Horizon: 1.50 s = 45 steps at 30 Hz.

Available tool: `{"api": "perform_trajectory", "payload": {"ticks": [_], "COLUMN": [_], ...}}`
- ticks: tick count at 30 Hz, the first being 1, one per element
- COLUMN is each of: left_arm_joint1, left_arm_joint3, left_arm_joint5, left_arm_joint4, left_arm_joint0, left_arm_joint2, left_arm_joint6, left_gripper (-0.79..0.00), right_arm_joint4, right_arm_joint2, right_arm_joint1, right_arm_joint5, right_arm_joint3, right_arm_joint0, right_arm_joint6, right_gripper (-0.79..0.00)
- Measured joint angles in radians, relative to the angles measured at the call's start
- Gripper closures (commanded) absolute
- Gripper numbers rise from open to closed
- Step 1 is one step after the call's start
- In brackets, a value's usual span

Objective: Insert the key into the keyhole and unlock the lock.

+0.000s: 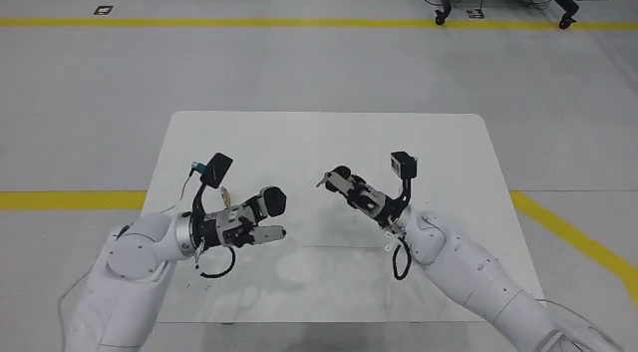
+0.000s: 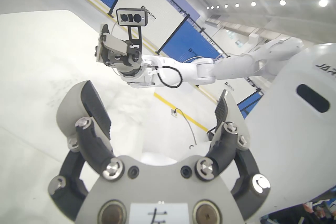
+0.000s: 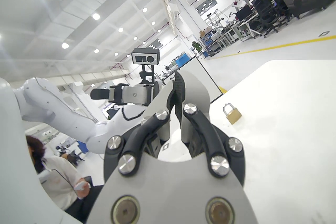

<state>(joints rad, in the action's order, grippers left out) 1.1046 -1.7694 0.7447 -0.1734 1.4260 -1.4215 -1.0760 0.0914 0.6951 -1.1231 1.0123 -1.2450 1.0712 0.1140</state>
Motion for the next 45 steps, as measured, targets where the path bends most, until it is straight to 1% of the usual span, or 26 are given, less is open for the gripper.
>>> {"api": "perform_trajectory", "payload": {"ticks": [2, 5, 9, 10, 12, 13, 14, 16, 18, 24, 26, 27, 28, 30, 32, 40, 41, 42, 43, 44, 45], "left_arm_joint1": [0.000, 0.000, 0.002, 0.003, 0.005, 0.007, 0.008, 0.009, 0.009, 0.007, 0.007, 0.007, 0.008, 0.008, 0.009, 0.009, 0.008, 0.007, 0.006, 0.006, 0.005], "left_arm_joint3": [0.013, 0.047, 0.103, 0.112, 0.126, 0.131, 0.138, 0.145, 0.145, 0.140, 0.141, 0.142, 0.145, 0.155, 0.165, 0.176, 0.176, 0.175, 0.174, 0.172, 0.170], "left_arm_joint5": [0.017, 0.028, 0.013, 0.009, -0.001, -0.006, -0.012, -0.021, -0.031, -0.062, -0.074, -0.079, -0.084, -0.098, -0.104, -0.115, -0.114, -0.115, -0.116, -0.118, -0.120], "left_arm_joint4": [0.015, 0.013, 0.030, 0.040, 0.060, 0.066, 0.071, 0.082, 0.107, 0.164, 0.180, 0.184, 0.186, 0.193, 0.200, 0.210, 0.212, 0.216, 0.219, 0.222, 0.223], "left_arm_joint0": [-0.019, -0.047, -0.092, -0.101, -0.117, -0.123, -0.132, -0.143, -0.152, -0.152, -0.151, -0.150, -0.151, -0.156, -0.163, -0.178, -0.178, -0.178, -0.176, -0.174, -0.170], "left_arm_joint2": [0.027, 0.060, 0.092, 0.098, 0.111, 0.118, 0.128, 0.140, 0.146, 0.156, 0.162, 0.165, 0.168, 0.175, 0.183, 0.198, 0.197, 0.195, 0.192, 0.189, 0.186], "left_arm_joint6": [0.017, 0.029, 0.064, 0.077, 0.103, 0.114, 0.127, 0.140, 0.152, 0.204, 0.221, 0.228, 0.236, 0.252, 0.260, 0.287, 0.289, 0.293, 0.299, 0.306, 0.312], "left_gripper": [-0.776, -0.773, -0.711, -0.677, -0.536, -0.486, -0.462, -0.437, -0.385, -0.339, -0.308, -0.280, -0.200, -0.129, 0.000, 0.000, 0.000, 0.000, 0.000, 0.000, 0.000], "right_arm_joint4": [-0.072, -0.142, -0.195, -0.203, -0.217, -0.224, -0.233, -0.245, -0.258, -0.272, -0.273, -0.275, -0.278, -0.286, -0.294, -0.309, -0.311, -0.311, -0.311, -0.311, -0.312], "right_arm_joint2": [0.000, 0.009, 0.017, 0.018, 0.018, 0.016, 0.014, 0.008, 0.001, -0.004, 0.001, 0.004, 0.005, 0.007, 0.008, 0.022, 0.024, 0.027, 0.029, 0.032, 0.035], "right_arm_joint1": [0.002, 0.004, 0.004, 0.003, 0.000, -0.003, -0.006, -0.013, -0.021, -0.042, -0.047, -0.048, -0.050, -0.054, -0.057, -0.071, -0.073, -0.074, -0.076, -0.077, -0.078], "right_arm_joint5": [0.000, 0.000, 0.000, 0.000, 0.000, 0.000, 0.000, 0.000, 0.000, 0.000, 0.000, 0.000, 0.000, 0.000, 0.000, 0.000, 0.000, 0.000, 0.000, 0.000, 0.000], "right_arm_joint3": [0.000, -0.007, -0.021, -0.022, -0.024, -0.022, -0.016, -0.006, 0.003, 0.040, 0.050, 0.052, 0.054, 0.059, 0.065, 0.091, 0.092, 0.094, 0.095, 0.095, 0.096], "right_arm_joint0": [-0.004, -0.002, 0.000, 0.001, 0.002, 0.002, -0.002, -0.010, -0.020, -0.043, -0.047, -0.047, -0.047, -0.046, -0.048, -0.054, -0.054, -0.054, -0.053, -0.052, -0.050], "right_arm_joint6": [-0.052, -0.120, -0.201, -0.212, -0.231, -0.242, -0.256, -0.278, -0.299, -0.335, -0.343, -0.346, -0.349, -0.360, -0.371, -0.404, -0.407, -0.411, -0.413, -0.415, -0.417], "right_gripper": [0.000, 0.000, 0.000, 0.000, 0.000, 0.000, 0.000, 0.000, 0.000, 0.000, 0.000, 0.000, 0.000, 0.000, 0.000, 0.000, -0.012, -0.256, -0.619, -0.785, -0.785]}}
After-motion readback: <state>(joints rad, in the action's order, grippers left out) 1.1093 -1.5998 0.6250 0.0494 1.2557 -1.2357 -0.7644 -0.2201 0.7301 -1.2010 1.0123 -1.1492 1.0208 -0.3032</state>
